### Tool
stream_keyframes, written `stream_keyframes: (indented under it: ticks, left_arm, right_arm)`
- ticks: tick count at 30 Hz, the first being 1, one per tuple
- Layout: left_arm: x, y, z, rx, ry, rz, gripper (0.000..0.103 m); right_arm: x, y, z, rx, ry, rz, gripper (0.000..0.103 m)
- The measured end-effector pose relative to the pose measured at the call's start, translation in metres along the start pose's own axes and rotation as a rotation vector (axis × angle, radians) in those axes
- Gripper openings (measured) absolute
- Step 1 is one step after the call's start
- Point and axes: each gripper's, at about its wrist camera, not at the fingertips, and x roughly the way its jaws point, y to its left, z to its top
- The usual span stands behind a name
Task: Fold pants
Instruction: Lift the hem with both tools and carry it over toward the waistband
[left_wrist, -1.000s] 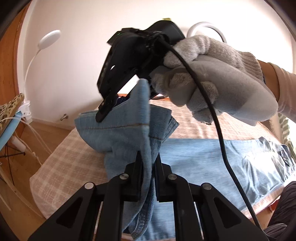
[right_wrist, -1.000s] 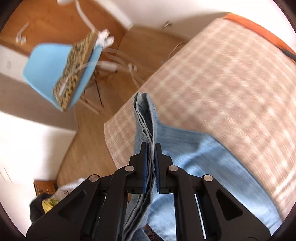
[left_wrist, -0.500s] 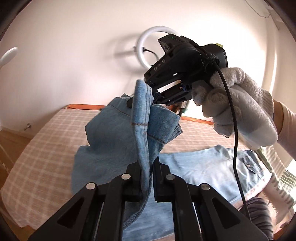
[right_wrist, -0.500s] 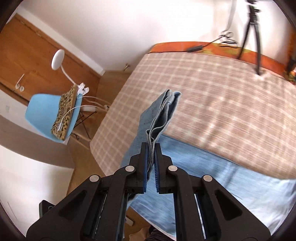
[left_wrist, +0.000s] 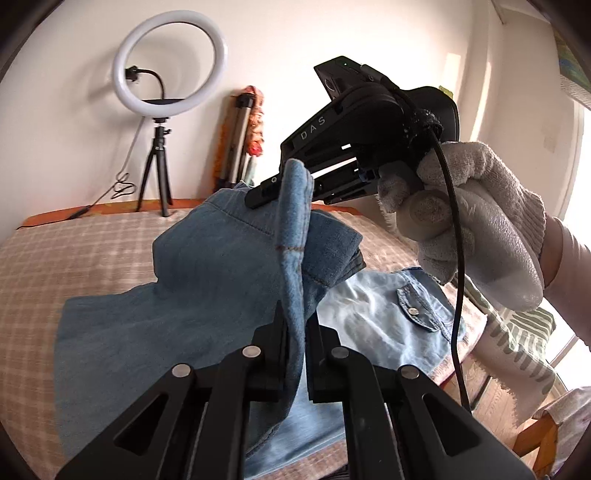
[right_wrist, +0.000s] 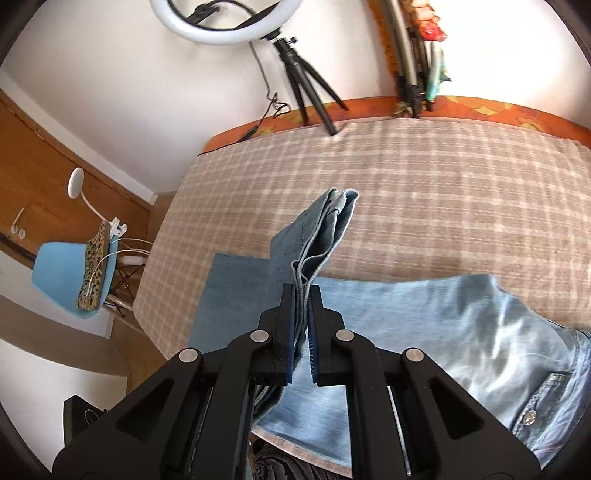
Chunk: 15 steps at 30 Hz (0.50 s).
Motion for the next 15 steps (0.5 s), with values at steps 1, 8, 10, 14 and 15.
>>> stream_keyframes:
  ticks: [1,8,10,14,15]
  left_arm:
    - [0.003,-0.008,0.001,0.002,0.005,-0.015,0.005]
    - [0.039,-0.057,0.004,0.036,0.049,-0.108,0.005]
    - [0.048,-0.07,0.006,0.05,0.059,-0.131,0.005]
    - [0.063,-0.095,0.005,0.081,0.088,-0.171,0.005]
    - [0.067,-0.1,0.004,0.09,0.096,-0.179,0.005]
  right_arm:
    - [-0.007,-0.011,-0.003,0.013,-0.009,-0.008,0.007]
    - [-0.045,-0.072,-0.021,0.08,-0.056,-0.049,0.007]
    - [-0.056,-0.089,-0.026,0.099,-0.071,-0.063,0.007]
    - [-0.078,-0.121,-0.037,0.141,-0.107,-0.069,0.005]
    - [-0.082,-0.129,-0.039,0.155,-0.108,-0.054,0.005]
